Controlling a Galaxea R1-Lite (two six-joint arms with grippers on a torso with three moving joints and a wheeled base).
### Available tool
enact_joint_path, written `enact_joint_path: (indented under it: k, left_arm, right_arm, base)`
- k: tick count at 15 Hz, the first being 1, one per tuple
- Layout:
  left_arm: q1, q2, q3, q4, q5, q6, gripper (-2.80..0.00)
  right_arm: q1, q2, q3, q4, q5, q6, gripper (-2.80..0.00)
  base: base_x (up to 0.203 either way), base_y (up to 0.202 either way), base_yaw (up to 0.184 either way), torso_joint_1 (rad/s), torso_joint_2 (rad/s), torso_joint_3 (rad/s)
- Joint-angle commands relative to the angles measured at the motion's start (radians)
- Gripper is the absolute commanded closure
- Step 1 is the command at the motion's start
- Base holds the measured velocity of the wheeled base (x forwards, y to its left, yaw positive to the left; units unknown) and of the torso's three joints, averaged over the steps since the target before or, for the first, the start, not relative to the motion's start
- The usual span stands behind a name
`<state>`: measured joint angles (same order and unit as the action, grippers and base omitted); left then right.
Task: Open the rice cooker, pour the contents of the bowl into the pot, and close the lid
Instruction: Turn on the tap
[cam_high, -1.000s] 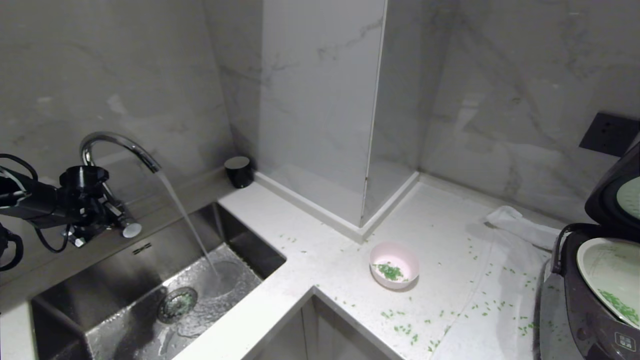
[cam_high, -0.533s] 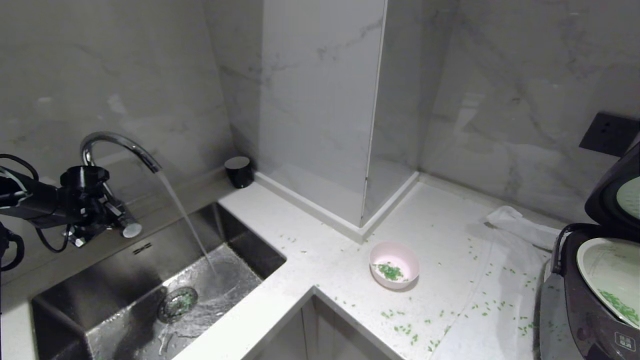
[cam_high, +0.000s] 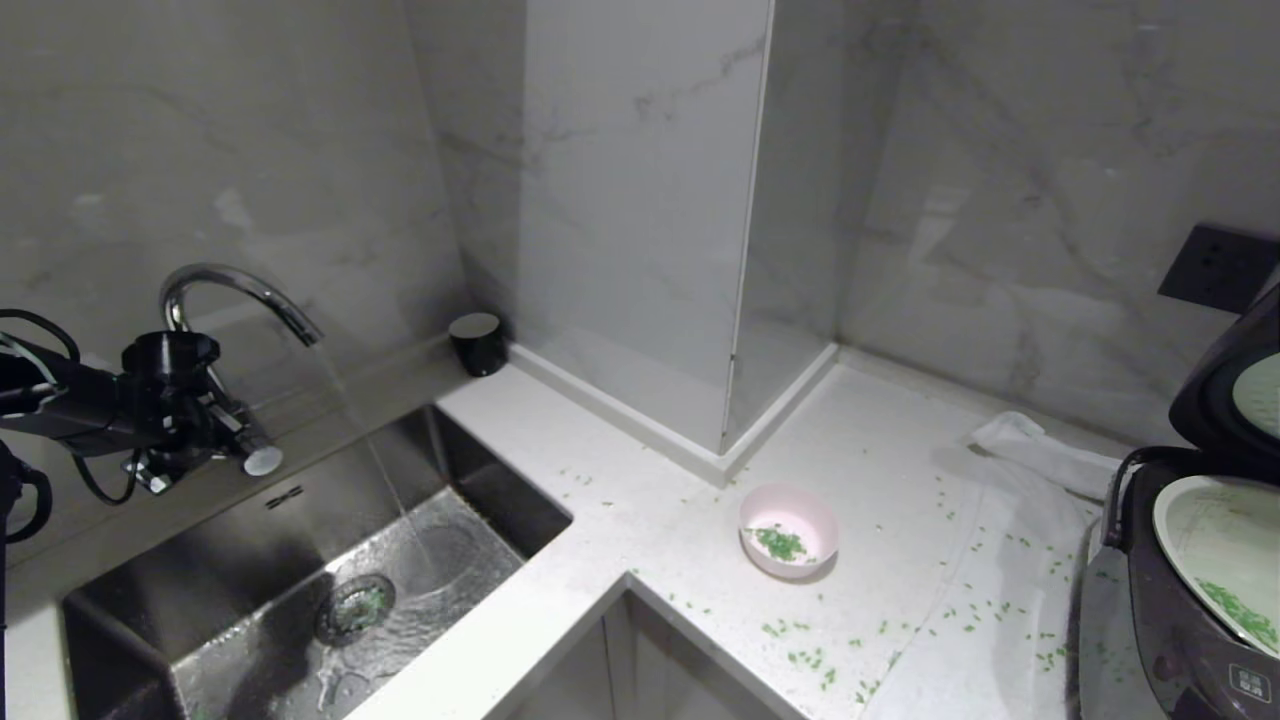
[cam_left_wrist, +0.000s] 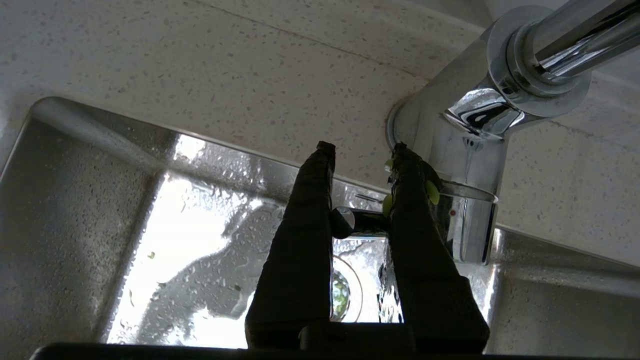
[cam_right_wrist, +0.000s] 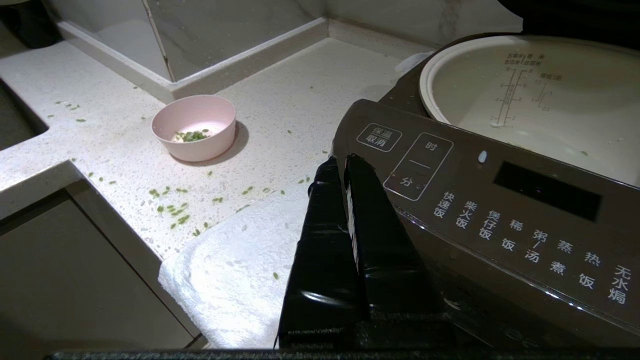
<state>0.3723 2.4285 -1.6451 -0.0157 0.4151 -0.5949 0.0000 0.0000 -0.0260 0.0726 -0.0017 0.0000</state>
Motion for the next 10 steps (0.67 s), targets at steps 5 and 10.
enact_joint_path:
  k: [5,10]
  left_arm:
    - [-0.003,-0.003,0.004,0.000,0.001,-0.003,0.00]
    - [-0.003,-0.005,0.002,0.000,0.001,-0.005,-2.80]
  right_arm:
    - [0.000,-0.001,0.000,0.001,0.000,0.000,0.00]
    - [0.000,-0.001,0.000,0.001,0.000,0.000,0.00]
  base:
    - [0.000,0.000,0.000,0.000,0.00,0.000]
    - [0.000,0.000,0.000,0.000,0.00,0.000]
